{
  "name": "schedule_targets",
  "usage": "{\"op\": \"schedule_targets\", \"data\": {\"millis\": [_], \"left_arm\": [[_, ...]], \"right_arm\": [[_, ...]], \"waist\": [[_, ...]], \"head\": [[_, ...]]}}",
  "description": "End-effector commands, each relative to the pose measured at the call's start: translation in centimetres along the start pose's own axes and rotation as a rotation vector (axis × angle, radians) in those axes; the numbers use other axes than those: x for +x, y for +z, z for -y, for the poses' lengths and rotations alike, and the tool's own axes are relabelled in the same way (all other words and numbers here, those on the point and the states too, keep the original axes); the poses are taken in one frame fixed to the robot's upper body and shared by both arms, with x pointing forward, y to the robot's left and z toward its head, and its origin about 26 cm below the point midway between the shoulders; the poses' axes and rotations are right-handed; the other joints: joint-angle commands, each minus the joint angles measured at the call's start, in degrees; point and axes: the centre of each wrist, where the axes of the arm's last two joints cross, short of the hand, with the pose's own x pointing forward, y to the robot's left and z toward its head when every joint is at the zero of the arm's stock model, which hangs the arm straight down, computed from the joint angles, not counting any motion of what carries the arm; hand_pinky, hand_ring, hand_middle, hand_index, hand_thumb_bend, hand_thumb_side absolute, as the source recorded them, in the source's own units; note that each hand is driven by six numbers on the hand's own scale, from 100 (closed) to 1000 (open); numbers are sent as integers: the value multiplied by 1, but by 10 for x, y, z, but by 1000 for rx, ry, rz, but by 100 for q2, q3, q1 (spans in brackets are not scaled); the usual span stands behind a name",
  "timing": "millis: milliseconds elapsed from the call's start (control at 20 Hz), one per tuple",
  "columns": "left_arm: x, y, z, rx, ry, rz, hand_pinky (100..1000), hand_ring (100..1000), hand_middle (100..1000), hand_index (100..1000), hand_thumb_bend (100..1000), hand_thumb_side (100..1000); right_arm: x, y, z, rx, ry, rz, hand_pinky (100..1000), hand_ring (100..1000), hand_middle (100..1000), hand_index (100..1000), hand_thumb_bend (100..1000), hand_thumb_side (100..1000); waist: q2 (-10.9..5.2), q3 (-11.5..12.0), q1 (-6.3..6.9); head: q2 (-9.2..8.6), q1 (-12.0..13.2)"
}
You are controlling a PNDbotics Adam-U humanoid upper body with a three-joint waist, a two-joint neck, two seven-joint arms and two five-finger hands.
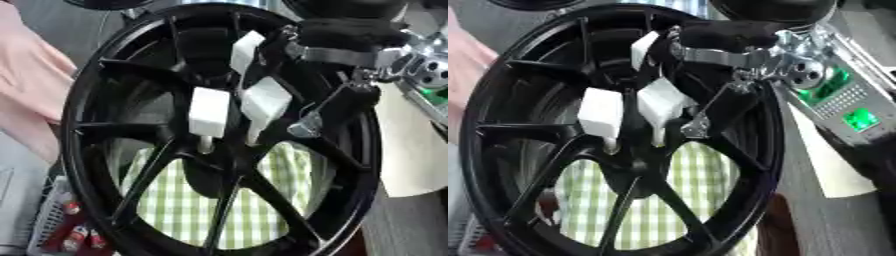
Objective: Pull the pin out of the wheel hub.
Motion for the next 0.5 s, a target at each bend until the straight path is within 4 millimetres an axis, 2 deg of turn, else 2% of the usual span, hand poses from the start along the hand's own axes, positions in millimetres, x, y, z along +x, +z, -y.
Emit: {"op": "schedule_targets", "data": {"millis": [50, 500], "left_arm": [[7, -2, -3, 1, -14, 26, 745, 572, 554, 713, 224, 756], [6, -1, -3, 1, -13, 25, 747, 572, 554, 713, 221, 759]], "right_arm": [[3, 3, 6, -7, 15, 1, 721, 648, 622, 737, 386, 100], [1, 3, 6, 10, 4, -6, 711, 637, 612, 729, 372, 100]], "waist": [[-86, 7, 17], [-79, 24, 8]], "head": [[-89, -23], [-104, -30]]}}
